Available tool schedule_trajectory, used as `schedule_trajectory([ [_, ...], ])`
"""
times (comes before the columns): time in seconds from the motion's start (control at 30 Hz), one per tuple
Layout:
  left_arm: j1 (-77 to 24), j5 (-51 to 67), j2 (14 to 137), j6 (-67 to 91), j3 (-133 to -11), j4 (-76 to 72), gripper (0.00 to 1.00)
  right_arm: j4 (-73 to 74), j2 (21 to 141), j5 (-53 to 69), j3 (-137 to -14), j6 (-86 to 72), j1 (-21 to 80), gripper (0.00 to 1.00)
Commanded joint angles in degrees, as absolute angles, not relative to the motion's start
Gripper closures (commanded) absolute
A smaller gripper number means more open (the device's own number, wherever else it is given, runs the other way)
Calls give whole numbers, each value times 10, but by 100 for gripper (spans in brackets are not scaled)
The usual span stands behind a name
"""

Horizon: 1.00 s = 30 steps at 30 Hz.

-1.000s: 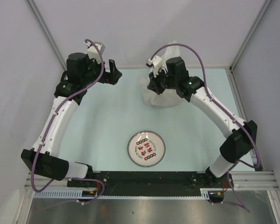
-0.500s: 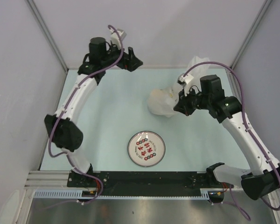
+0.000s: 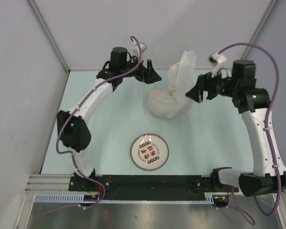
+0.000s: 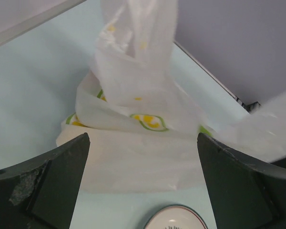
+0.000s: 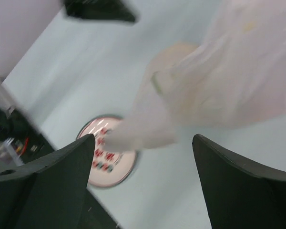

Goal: Take the fake fruits out of the plastic bag
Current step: Adjust the plastic bag at the center of the board.

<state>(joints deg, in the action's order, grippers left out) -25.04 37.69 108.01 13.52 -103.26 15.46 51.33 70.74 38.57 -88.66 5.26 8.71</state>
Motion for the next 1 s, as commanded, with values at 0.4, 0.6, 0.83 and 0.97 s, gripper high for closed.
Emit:
schedule_trajectory([
  [0.4, -347, 315, 852, 2, -887, 166, 0, 161, 921, 96, -993, -5, 104, 10],
  [0.6, -379, 285, 867, 7, -923, 155, 0, 120, 1009, 90, -1068, -10, 117, 9],
  [0.83, -403, 168, 952, 38, -1006, 155, 0, 98, 1128, 96, -1171, -31, 127, 10],
  [0.97, -429, 108, 1027, 30, -1104, 181, 4, 111, 1204, 111, -1252, -26, 133, 12],
])
